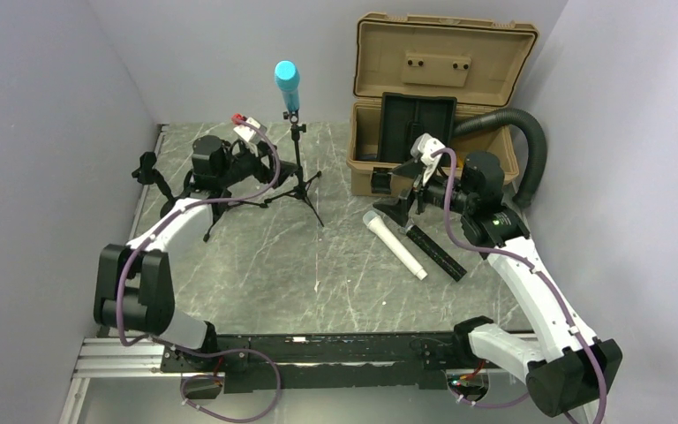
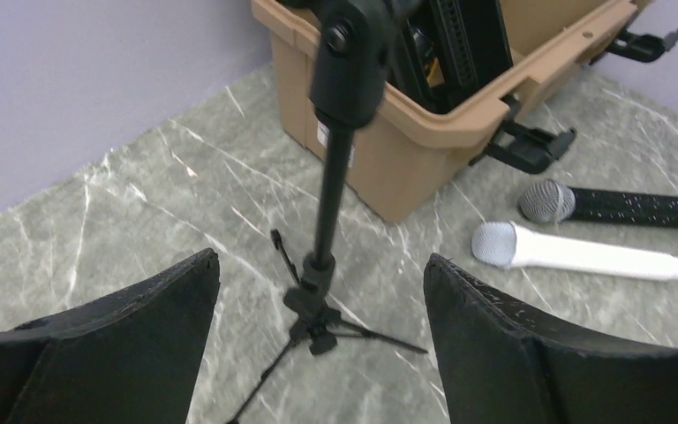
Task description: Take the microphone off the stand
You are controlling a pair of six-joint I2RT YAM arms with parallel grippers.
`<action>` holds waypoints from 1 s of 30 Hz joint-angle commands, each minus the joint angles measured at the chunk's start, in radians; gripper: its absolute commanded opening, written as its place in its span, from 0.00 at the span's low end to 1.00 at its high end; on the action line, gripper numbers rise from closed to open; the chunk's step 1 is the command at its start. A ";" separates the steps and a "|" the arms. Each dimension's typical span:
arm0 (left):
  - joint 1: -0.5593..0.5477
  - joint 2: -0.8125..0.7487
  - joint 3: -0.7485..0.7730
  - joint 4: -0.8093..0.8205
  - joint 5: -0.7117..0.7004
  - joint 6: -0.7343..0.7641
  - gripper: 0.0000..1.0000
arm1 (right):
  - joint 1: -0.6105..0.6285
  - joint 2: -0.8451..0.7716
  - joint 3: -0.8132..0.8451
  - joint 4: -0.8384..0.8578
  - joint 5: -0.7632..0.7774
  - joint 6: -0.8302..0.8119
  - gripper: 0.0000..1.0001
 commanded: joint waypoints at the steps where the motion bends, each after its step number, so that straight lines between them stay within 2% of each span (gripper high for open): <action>1: -0.006 0.067 0.098 0.190 0.040 -0.054 0.86 | -0.034 -0.025 -0.013 0.081 -0.045 0.045 1.00; 4: -0.008 0.124 0.125 0.257 0.046 -0.056 0.84 | -0.052 -0.020 -0.021 0.098 -0.061 0.063 1.00; 7: -0.011 0.170 0.136 0.357 0.078 -0.081 0.78 | -0.063 -0.014 -0.029 0.114 -0.078 0.077 1.00; 11: -0.016 0.219 0.168 0.393 0.116 -0.133 0.70 | -0.070 -0.014 -0.034 0.115 -0.087 0.080 1.00; 18: -0.038 0.261 0.182 0.405 0.144 -0.148 0.47 | -0.074 -0.020 -0.051 0.126 -0.084 0.077 1.00; 26: -0.039 0.252 0.156 0.448 0.185 -0.208 0.02 | -0.074 -0.018 -0.043 0.113 -0.093 0.073 1.00; 30: -0.042 0.210 0.123 0.441 0.175 -0.220 0.00 | -0.073 -0.021 -0.047 0.113 -0.094 0.068 1.00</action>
